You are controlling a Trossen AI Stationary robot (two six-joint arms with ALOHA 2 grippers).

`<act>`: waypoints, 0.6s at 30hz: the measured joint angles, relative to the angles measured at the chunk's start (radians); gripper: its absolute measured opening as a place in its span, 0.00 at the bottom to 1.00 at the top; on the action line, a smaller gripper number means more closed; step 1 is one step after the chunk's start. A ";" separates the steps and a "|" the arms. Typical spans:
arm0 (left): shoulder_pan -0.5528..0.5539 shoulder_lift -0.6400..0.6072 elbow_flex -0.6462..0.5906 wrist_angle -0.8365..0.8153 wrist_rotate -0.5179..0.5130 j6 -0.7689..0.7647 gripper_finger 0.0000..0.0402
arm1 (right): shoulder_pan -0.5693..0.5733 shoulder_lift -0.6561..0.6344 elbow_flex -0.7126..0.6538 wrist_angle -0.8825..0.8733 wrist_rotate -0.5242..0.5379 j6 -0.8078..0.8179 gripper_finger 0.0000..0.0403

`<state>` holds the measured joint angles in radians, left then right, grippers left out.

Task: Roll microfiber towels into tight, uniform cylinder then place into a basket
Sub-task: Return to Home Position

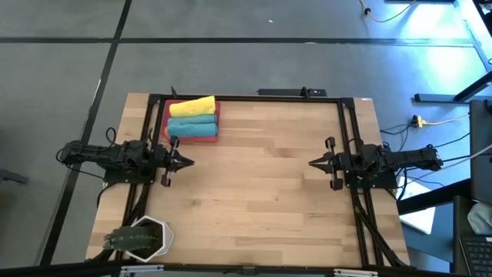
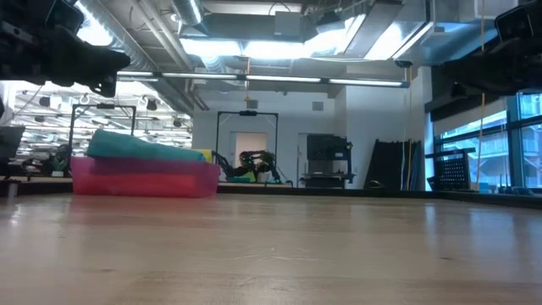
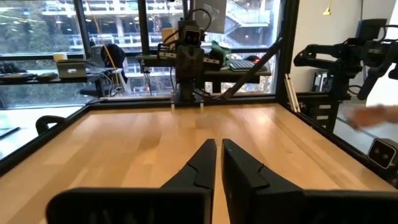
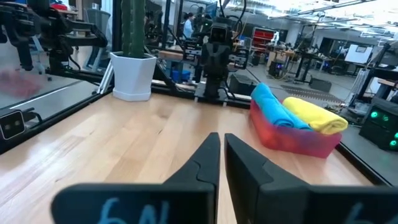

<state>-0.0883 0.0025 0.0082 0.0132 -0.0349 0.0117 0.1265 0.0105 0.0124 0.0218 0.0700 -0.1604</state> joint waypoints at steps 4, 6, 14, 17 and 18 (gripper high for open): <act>0.000 0.000 0.000 0.000 0.000 0.000 0.05 | 0.000 0.000 0.000 0.000 0.000 0.000 0.07; 0.000 0.000 0.000 0.000 -0.001 0.000 0.05 | 0.000 0.000 0.000 0.000 0.000 -0.001 0.07; 0.000 0.000 0.000 0.001 -0.001 0.000 0.03 | 0.000 0.000 0.000 0.000 -0.001 -0.001 0.07; 0.000 0.000 0.000 0.001 -0.002 0.000 0.02 | 0.000 0.000 0.000 0.000 -0.001 -0.001 0.07; 0.000 0.000 0.000 0.001 -0.002 -0.001 0.02 | 0.000 0.000 0.000 0.000 -0.001 -0.001 0.07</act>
<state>-0.0883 0.0025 0.0082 0.0143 -0.0364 0.0112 0.1267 0.0105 0.0124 0.0219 0.0690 -0.1612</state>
